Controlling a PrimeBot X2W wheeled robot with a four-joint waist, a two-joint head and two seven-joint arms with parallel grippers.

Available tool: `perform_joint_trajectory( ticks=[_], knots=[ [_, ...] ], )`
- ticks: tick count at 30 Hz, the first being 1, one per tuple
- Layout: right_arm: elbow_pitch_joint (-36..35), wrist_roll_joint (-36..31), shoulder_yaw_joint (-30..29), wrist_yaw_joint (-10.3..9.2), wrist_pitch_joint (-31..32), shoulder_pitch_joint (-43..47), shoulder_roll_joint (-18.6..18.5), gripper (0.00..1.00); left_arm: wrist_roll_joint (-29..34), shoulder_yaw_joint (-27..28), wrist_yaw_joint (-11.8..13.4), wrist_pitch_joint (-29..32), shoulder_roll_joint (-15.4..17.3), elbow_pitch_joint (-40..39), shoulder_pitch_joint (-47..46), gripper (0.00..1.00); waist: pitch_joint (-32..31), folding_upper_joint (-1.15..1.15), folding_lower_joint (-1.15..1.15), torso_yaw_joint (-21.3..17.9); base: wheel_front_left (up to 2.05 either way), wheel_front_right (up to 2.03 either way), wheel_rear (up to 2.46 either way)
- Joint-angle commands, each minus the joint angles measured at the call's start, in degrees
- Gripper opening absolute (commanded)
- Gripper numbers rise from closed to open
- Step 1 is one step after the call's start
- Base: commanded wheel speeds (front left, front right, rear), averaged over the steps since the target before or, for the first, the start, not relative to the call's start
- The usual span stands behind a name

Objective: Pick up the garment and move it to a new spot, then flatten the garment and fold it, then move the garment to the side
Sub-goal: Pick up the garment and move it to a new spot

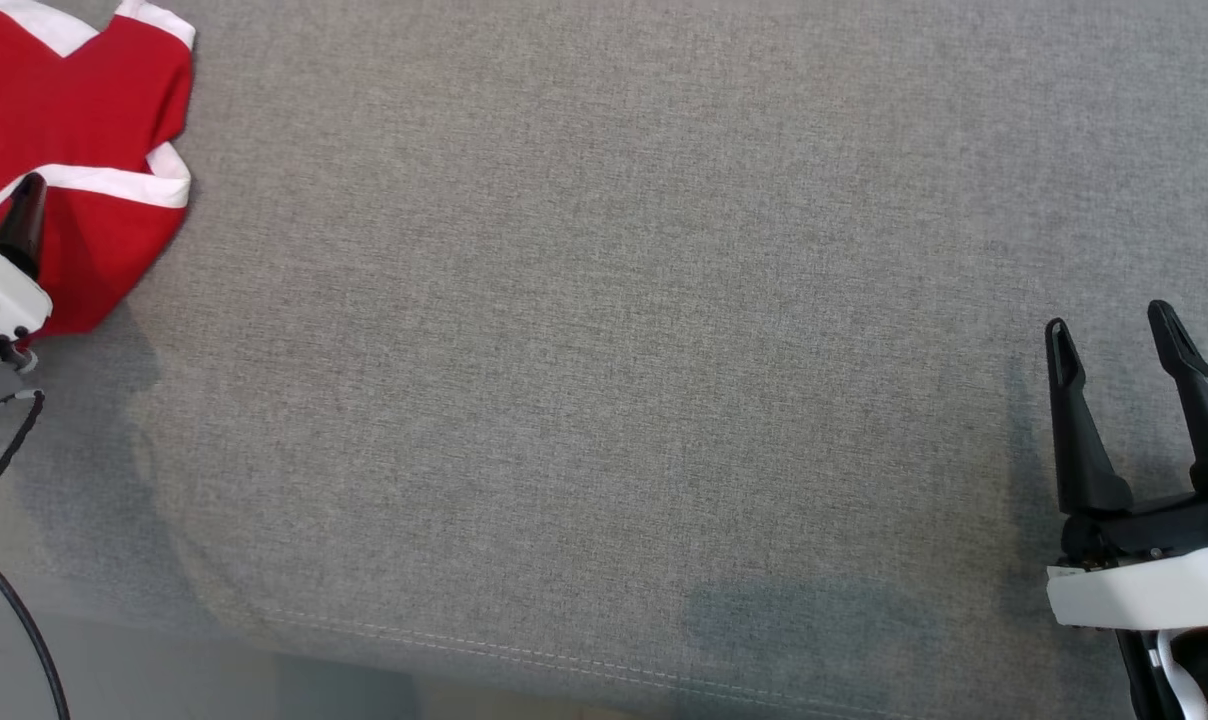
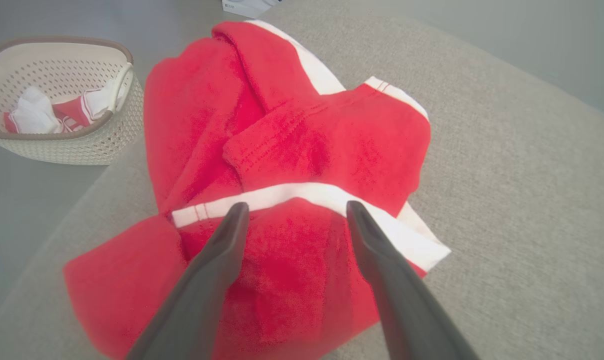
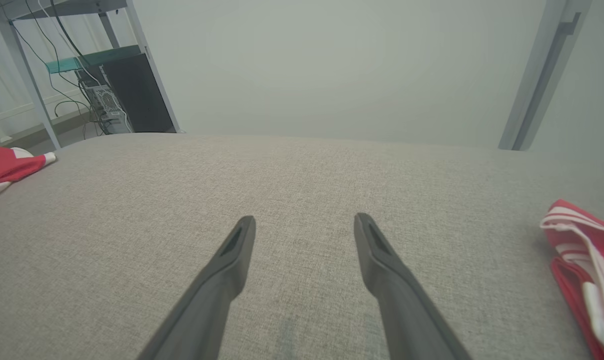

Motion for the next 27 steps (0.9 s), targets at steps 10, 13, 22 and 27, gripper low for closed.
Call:
perform_joint_trajectory(
  ticks=[10,13,22,27],
  knots=[
    [-2.1,-0.2,1.7,-0.01,0.6,-0.9,-0.9,1.00,-0.4,0.3,-0.1,3.4,3.1,8.8,-3.4,0.81,0.2,0.00,0.00,-0.8,0.00,0.00,0.00],
    [-2.1,0.1,1.8,-0.01,0.6,-1.0,-1.0,1.00,-0.5,0.2,-0.1,3.7,2.8,10.2,-4.0,0.00,-0.1,0.00,0.00,-0.8,0.00,0.00,0.00],
    [-1.7,0.8,0.0,-0.01,-0.1,0.1,-0.2,1.00,2.2,-1.3,1.5,-5.6,3.8,9.2,-5.9,0.00,-3.0,0.00,0.00,-0.2,0.00,0.00,0.00],
    [-1.3,1.2,-0.8,-0.01,-0.5,1.0,0.4,1.00,3.7,-1.8,2.2,-13.8,3.3,5.7,-6.0,0.00,-5.7,0.00,0.00,0.5,0.00,0.00,0.00]
  ],
)
